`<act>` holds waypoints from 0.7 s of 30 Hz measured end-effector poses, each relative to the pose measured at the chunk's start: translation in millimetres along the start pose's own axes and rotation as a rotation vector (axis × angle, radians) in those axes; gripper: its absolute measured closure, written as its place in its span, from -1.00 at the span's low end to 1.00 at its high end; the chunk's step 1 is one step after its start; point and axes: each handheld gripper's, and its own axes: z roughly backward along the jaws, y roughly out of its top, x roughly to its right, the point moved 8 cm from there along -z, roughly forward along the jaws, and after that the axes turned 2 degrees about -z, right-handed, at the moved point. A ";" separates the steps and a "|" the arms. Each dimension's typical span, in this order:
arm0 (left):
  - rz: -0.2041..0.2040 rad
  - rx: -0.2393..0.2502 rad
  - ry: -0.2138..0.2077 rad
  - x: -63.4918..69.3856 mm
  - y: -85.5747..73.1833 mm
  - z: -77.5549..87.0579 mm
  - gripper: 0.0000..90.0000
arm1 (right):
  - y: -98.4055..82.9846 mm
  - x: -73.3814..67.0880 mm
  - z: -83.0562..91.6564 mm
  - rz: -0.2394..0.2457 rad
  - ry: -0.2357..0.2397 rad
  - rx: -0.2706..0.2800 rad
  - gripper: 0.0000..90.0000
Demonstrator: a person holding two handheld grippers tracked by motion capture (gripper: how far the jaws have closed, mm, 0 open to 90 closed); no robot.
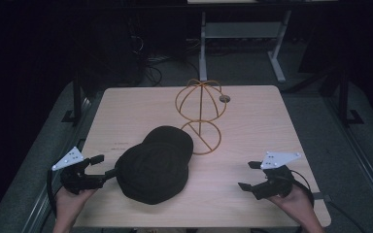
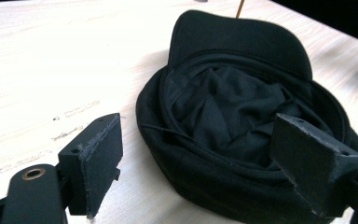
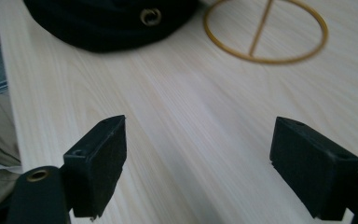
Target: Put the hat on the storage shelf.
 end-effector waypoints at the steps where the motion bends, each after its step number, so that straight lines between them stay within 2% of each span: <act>1: 0.000 0.000 0.000 0.0 0.0 0.0 -0.64 | 0.0 0.0 0.0 0.000 0.000 0.000 -0.59; 2: -0.004 -0.001 0.002 -0.1 0.3 0.0 -0.64 | 11.2 -7.6 -5.4 0.025 0.031 -0.009 -0.59; 4: -0.004 -0.001 0.002 0.0 0.5 0.0 -0.64 | 15.1 -10.3 -7.6 0.037 0.040 -0.010 -0.59; 5: 0.001 0.001 0.000 0.1 0.5 -0.4 -0.64 | 26.7 -17.8 -15.1 0.067 0.063 -0.021 -0.59; 8: 0.003 -0.001 -0.003 -0.2 0.1 -0.9 -0.63 | 35.9 -23.2 -21.2 0.095 0.076 -0.030 -0.57; 9: 0.008 -0.004 -0.006 -0.5 -0.3 -1.2 -0.64 | 45.9 -28.3 -28.6 0.118 0.096 -0.040 -0.57; 11: 0.011 -0.001 -0.009 -0.5 -0.2 -1.0 -0.63 | 55.1 -32.8 -35.4 0.145 0.112 -0.043 -0.56; 20: 0.016 0.008 -0.017 -0.3 0.7 -0.2 -0.64 | 83.8 -55.0 -66.8 0.244 0.169 -0.092 -0.48; 21: 0.016 0.008 -0.017 -0.3 0.7 -0.2 -0.63 | 83.8 -55.0 -66.8 0.244 0.169 -0.092 -0.48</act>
